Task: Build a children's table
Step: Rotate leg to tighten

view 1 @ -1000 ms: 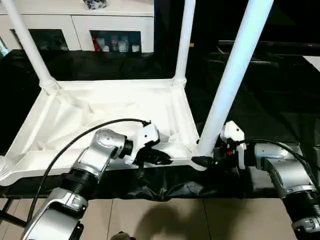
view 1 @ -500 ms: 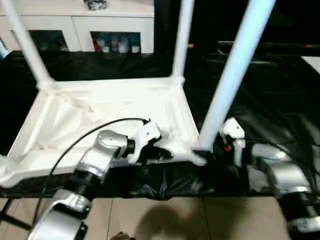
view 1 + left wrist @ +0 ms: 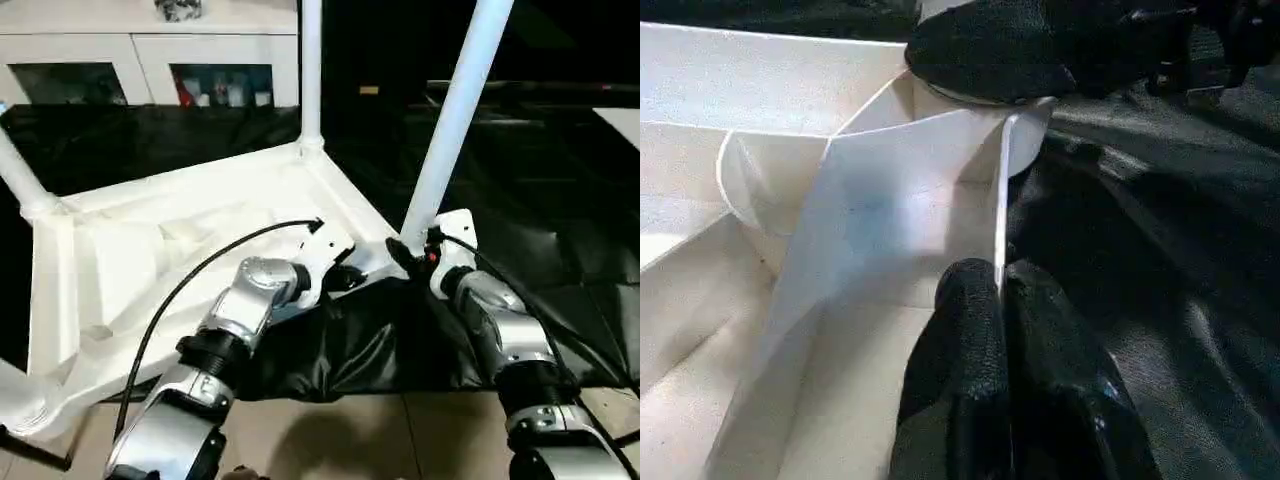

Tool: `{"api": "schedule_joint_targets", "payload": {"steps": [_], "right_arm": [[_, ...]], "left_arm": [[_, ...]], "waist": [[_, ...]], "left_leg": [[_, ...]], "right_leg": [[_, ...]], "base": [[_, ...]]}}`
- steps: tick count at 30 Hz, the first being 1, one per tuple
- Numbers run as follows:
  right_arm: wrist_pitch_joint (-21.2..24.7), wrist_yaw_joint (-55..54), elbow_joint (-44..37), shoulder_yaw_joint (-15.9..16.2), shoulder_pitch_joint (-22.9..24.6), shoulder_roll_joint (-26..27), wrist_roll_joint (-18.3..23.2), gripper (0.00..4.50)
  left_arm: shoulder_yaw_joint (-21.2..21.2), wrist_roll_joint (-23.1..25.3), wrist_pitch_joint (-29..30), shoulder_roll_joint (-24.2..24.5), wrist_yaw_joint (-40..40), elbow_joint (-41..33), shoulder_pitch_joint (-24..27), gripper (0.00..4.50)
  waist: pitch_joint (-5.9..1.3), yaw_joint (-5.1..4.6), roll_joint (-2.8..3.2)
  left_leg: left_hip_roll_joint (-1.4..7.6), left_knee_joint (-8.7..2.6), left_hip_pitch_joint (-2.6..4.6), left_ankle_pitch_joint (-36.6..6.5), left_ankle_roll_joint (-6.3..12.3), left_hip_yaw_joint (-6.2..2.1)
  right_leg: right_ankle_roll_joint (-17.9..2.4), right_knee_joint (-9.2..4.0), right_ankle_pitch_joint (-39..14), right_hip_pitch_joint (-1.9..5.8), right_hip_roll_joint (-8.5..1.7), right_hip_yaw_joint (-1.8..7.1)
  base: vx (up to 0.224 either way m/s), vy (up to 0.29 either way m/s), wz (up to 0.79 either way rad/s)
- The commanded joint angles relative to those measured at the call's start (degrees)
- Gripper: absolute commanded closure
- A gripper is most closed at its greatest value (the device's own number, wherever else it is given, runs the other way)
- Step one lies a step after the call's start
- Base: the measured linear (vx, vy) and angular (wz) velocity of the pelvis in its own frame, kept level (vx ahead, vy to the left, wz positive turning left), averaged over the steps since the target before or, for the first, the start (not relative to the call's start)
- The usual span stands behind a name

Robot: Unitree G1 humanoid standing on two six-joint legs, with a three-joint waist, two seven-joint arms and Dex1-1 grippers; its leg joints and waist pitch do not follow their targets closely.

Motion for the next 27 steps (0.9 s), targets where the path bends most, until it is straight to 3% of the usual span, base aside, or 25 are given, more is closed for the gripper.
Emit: {"api": "schedule_joint_targets", "payload": {"steps": [1,3,4,7,10,14,18,22,27], "right_arm": [[0.37,5.31,-0.07,5.44,0.38,5.43,0.99,1.50],[0.44,6.12,-0.48,5.09,0.51,5.36,1.63,1.50],[0.89,7.40,-1.10,4.81,0.62,5.07,2.43,1.13],[1.18,8.23,-1.49,4.66,0.67,4.87,2.94,1.01],[0.92,15.11,-3.76,7.21,1.55,1.29,3.07,0.61],[0.81,19.88,-5.48,8.93,2.42,-1.06,3.27,0.61],[-0.05,32.75,-9.62,12.99,4.90,-8.42,3.48,0.61],[-0.01,39.35,-10.72,14.11,5.65,-12.60,3.84,0.61],[-1.01,42.21,-10.13,14.82,5.54,-14.34,2.17,0.61]], "left_arm": [[-1.28,-0.81,-1.57,-3.72,1.77,-0.32,-0.56,4.50],[-1.56,-0.90,-2.09,-3.40,1.12,-0.44,-0.37,4.50],[-1.61,-1.02,-2.32,-3.04,0.71,-0.61,-0.16,4.50],[-1.64,-1.08,-2.46,-2.81,0.49,-0.71,-0.04,4.50],[-2.55,-1.90,-4.12,-0.77,-4.44,-2.43,1.01,4.50],[-2.88,-2.33,-4.73,0.37,-6.92,-3.13,1.37,4.50],[-3.78,-3.69,-6.64,4.17,-14.79,-4.79,2.04,4.50],[-4.65,-5.17,-7.25,7.39,-22.02,-6.43,2.63,4.50],[-4.57,-5.27,-7.29,9.20,-24.77,-6.43,2.50,4.50]], "waist": [[-3.38,-0.08,-0.61],[-3.31,-0.08,-0.59],[-3.26,-0.10,-0.58],[-3.31,-0.10,-0.56],[-3.27,-0.04,-0.64],[-3.32,0.05,-0.71],[-3.32,0.14,-0.87],[-3.17,0.40,-0.68],[-3.22,0.47,-0.69]], "left_leg": [[2.06,-3.91,0.38,-12.66,2.43,-1.09],[2.12,-4.02,0.49,-13.57,2.18,-1.13],[2.15,-4.10,0.52,-14.28,1.96,-1.18],[2.22,-4.14,0.46,-14.22,2.01,-1.22],[2.27,-4.12,0.38,-14.33,2.33,-1.19],[2.22,-3.92,0.30,-12.85,3.20,-1.07],[2.30,-3.84,0.31,-12.49,3.68,-1.05],[2.57,-3.89,0.31,-13.30,4.12,-1.00],[2.62,-3.91,0.42,-13.71,3.29,-1.02]], "right_leg": [[-11.72,-4.85,-12.80,2.50,-3.30,2.43],[-11.34,-5.04,-14.79,2.44,-3.32,2.42],[-10.99,-5.15,-15.85,2.40,-3.30,2.44],[-11.02,-5.07,-15.21,2.43,-3.31,2.46],[-11.00,-5.09,-14.98,2.54,-3.38,2.50],[-11.45,-4.88,-13.24,2.60,-3.34,2.53],[-11.77,-4.81,-13.39,2.63,-3.25,2.45],[-12.58,-4.74,-13.89,2.49,-3.29,2.42],[-13.19,-4.62,-14.03,2.47,-3.39,2.43]], "base": [[0.000,0.000,0.00],[0.000,0.000,0.00],[0.000,0.000,0.00],[0.000,0.000,0.00],[0.000,0.000,0.00],[0.000,0.000,0.00],[0.000,0.000,0.00],[0.000,0.000,0.00],[0.000,0.000,0.00]]}}
